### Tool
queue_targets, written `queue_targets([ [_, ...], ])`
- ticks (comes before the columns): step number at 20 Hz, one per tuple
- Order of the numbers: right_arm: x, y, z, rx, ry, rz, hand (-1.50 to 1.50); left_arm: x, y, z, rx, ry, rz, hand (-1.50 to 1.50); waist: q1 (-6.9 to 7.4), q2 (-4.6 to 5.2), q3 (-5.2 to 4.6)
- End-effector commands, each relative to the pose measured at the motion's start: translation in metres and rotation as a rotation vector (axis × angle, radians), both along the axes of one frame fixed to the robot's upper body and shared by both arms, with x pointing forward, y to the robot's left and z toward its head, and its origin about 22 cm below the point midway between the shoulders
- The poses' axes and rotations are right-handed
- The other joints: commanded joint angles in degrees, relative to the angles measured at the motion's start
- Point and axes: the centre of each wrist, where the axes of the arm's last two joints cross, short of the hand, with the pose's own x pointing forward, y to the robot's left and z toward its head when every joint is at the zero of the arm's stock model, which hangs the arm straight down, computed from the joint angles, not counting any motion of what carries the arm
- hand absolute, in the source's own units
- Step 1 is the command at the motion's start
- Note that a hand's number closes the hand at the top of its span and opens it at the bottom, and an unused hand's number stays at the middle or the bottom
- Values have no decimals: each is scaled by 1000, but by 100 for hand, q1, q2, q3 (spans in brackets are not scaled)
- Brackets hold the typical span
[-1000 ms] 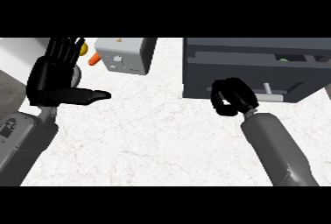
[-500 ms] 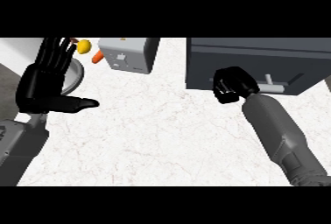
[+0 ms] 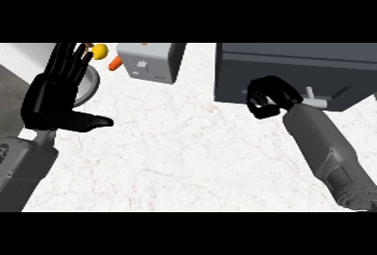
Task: Pick up the cup, place it into the drawer and close the drawer
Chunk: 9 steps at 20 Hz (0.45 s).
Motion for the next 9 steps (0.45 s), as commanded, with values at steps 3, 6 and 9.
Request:
queue_targets([
  [3, 24, -35, 57, 32, -87, -185, 150, -3, -4, -9, -17, -1, -25, -150, 170, 239, 45],
  [6, 16, -44, 41, 31, -76, -189, 150, -5, -9, -16, -10, 0, -27, -150, 169, 256, 50],
  [9, 20, -39, 47, 50, -80, -182, 150, -2, -5, -15, -10, 16, -46, -150, 161, 267, 44],
])
